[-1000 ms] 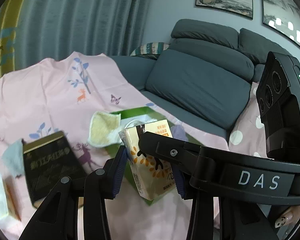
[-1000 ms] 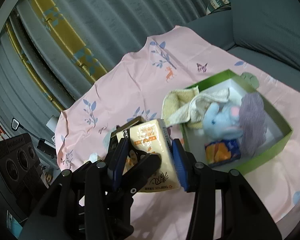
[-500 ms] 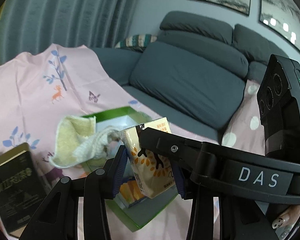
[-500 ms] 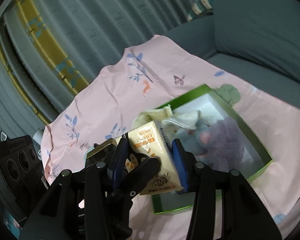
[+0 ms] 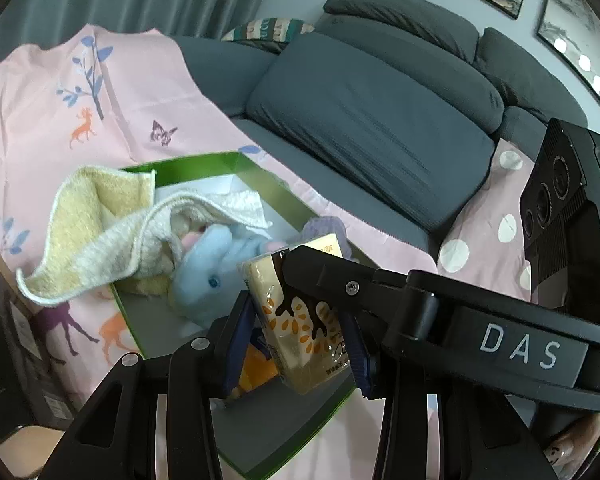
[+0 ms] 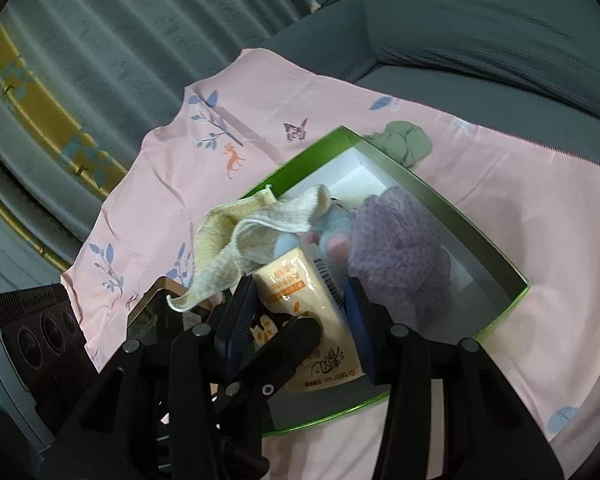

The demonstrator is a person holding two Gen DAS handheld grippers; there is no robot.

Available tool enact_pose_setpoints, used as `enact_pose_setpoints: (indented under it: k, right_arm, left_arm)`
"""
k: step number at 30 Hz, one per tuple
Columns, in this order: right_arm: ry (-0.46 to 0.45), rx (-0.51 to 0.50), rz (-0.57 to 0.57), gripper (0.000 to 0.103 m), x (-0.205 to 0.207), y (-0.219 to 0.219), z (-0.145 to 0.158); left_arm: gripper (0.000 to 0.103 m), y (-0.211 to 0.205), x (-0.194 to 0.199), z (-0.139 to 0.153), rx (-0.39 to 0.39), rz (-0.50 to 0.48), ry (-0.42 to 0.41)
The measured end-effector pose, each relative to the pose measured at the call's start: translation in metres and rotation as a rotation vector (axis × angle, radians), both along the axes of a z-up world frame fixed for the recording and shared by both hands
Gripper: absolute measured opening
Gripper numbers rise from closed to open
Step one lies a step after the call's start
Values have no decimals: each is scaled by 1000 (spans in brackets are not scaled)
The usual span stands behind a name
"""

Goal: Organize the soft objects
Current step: 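Lower the tissue packet into the green box and open the right gripper, then move the right gripper back to the grey-green towel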

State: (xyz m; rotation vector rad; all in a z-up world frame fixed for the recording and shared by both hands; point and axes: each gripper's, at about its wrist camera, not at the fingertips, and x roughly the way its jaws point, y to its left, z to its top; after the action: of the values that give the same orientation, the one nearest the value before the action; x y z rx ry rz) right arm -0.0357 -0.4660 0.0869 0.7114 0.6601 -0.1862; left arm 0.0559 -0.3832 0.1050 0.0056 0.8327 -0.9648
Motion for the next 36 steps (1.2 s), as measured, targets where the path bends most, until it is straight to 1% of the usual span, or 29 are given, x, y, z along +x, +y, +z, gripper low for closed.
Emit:
enact_pose_setpoints:
  k: [10,15,26,29,31,33,35,36]
  right_arm:
    - [45,28,-29,46,2,-4,-14]
    - [71,26,-43,45,5,-4,-19]
    - [110,24,-78,46,3,-8,-25]
    - [105,36,-76,46,3,-9,-25]
    - [97,38,-78,49,0,-9,-24]
    - [91,28,-85,63,-2,-9,-21]
    - [62,21,-90,68,-8,-8,-16]
    - [51,18,-92,72,-10,-7,-13]
  left_arm:
    - [44,-6,4,-13,41,19,58]
    - [44,-8,8,-19,61,23,87]
    - [44,-15,4,-20,119,46,50]
    - [44,-14,4,-19,114,43,60]
    - [44,-12,3,-18,109,40,70]
    - [50,-7,0,-13,107,44,53]
    - [69,0,-5,-6,108,60,18]
    - [72,4,-6,-3,103,67,8]
